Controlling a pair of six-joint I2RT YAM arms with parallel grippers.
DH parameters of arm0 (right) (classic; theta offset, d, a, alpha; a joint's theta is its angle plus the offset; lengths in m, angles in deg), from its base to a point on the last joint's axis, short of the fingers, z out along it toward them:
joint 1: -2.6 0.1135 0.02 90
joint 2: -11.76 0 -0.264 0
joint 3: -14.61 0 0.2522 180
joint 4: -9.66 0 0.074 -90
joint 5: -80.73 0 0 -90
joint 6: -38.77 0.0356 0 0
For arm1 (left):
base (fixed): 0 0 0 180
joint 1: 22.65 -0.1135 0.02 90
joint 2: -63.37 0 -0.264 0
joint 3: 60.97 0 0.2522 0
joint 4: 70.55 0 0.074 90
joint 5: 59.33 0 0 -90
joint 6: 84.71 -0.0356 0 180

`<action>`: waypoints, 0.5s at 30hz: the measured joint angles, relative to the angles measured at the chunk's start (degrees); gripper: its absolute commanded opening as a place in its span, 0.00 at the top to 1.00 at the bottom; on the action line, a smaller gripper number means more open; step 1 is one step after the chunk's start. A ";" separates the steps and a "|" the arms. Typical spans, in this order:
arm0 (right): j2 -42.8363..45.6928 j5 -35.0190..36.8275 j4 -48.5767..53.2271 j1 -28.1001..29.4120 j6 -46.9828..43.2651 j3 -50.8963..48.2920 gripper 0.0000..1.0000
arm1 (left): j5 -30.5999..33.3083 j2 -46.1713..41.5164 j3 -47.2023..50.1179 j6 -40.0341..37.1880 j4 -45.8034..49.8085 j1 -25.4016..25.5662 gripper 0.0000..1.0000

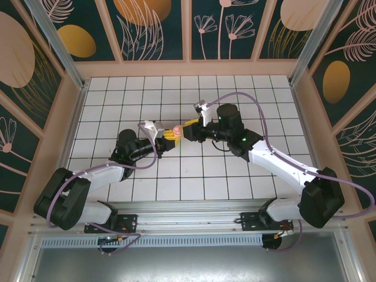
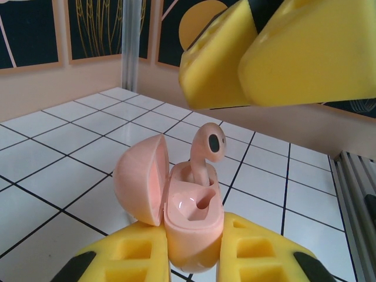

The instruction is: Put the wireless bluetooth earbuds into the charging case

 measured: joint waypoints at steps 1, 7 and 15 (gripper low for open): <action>-0.48 -0.46 -0.02 0.00 0.13 0.35 0.65 | 0.00 0.00 0.00 0.00 0.00 0.00 0.83; -2.23 -2.27 0.09 0.00 0.17 0.74 0.71 | 0.02 -0.17 0.00 -0.02 0.35 0.00 0.83; -2.91 -3.41 0.81 0.00 0.17 0.92 0.80 | 0.39 -0.24 -0.04 -0.22 0.52 0.00 0.83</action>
